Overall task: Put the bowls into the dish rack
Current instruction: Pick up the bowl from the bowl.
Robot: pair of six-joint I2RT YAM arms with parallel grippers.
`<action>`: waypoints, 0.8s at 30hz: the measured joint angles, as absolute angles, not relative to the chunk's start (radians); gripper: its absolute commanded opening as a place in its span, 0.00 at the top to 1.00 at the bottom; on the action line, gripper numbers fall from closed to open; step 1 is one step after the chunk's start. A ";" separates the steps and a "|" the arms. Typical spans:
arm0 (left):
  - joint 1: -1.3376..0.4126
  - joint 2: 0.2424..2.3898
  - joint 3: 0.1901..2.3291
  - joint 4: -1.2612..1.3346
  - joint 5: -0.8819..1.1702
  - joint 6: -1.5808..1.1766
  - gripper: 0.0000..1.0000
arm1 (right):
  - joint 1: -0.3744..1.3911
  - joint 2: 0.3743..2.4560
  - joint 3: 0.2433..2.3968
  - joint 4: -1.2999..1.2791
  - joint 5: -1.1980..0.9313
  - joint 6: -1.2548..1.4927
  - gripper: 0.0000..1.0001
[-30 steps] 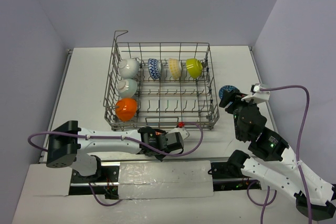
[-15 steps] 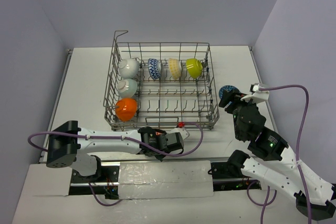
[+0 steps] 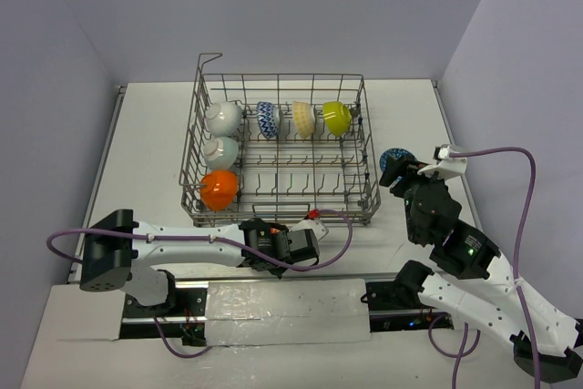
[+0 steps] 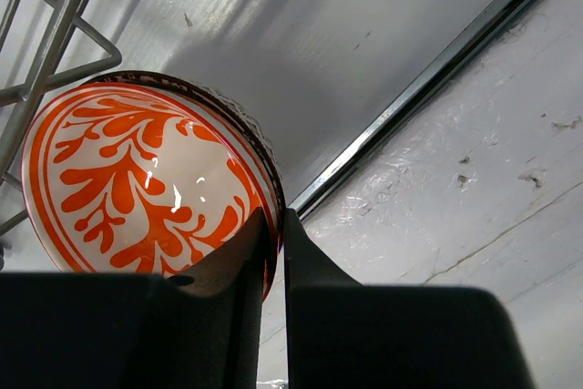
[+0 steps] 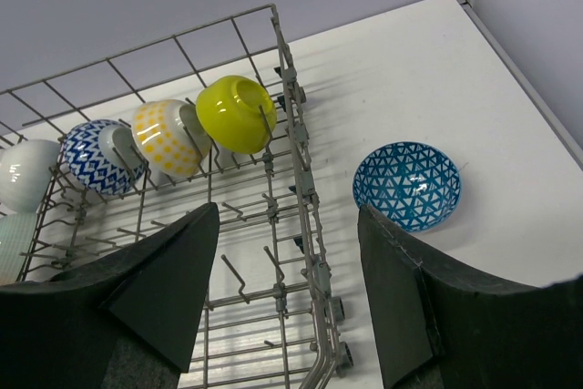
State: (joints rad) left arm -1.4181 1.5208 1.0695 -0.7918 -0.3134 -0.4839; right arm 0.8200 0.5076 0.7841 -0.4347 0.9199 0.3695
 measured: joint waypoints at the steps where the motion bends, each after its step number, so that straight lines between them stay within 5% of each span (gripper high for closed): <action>1: -1.418 1.520 1.070 -0.792 -0.315 -0.484 0.91 | 0.820 0.508 0.784 -0.435 0.920 0.369 0.30; 9: -1.418 1.520 1.070 -0.791 -0.320 -0.488 1.00 | 0.820 0.508 0.784 -0.435 0.920 0.369 0.30; 24: -1.419 1.526 1.079 -0.800 -0.334 -0.487 1.00 | 0.820 0.548 0.784 -0.435 0.877 0.358 0.30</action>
